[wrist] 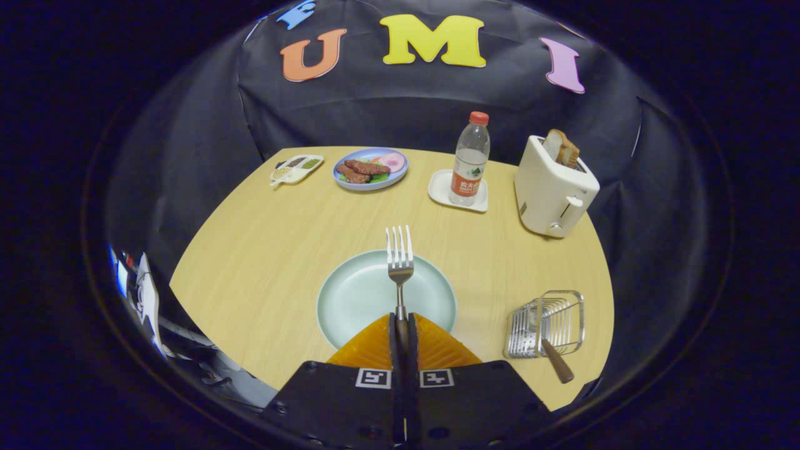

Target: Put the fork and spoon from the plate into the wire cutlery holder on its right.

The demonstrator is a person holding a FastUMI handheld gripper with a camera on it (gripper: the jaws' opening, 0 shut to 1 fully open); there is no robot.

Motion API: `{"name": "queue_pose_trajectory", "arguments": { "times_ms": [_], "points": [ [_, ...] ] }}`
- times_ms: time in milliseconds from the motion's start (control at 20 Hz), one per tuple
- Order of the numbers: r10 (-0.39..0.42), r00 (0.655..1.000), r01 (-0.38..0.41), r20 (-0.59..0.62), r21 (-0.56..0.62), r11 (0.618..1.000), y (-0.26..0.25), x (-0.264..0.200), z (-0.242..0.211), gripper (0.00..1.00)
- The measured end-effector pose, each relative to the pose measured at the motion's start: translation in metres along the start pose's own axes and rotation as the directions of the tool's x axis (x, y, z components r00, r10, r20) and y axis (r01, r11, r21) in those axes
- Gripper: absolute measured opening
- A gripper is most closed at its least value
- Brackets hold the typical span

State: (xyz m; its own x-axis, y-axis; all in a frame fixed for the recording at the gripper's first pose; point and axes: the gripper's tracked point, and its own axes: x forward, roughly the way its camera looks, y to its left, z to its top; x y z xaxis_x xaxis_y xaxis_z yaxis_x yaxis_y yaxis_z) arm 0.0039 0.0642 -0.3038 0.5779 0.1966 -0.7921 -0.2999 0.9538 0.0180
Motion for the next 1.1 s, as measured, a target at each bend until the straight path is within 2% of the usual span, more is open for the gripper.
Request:
{"name": "queue_pose_trajectory", "arguments": {
  "times_ms": [250,450,550,1100],
  "points": [
    [-0.024,0.999,0.022,0.039,0.045,0.999,-0.044,-0.027,0.022,0.02],
    [-0.056,0.998,0.053,0.036,0.088,0.995,-0.087,-0.036,0.022,0.02],
    [-0.079,0.997,0.078,0.003,0.114,0.990,-0.111,-0.038,0.012,0.02],
    [-0.063,0.975,0.113,-0.213,0.233,0.966,-0.181,-0.045,-0.048,0.04]
  ]
}}
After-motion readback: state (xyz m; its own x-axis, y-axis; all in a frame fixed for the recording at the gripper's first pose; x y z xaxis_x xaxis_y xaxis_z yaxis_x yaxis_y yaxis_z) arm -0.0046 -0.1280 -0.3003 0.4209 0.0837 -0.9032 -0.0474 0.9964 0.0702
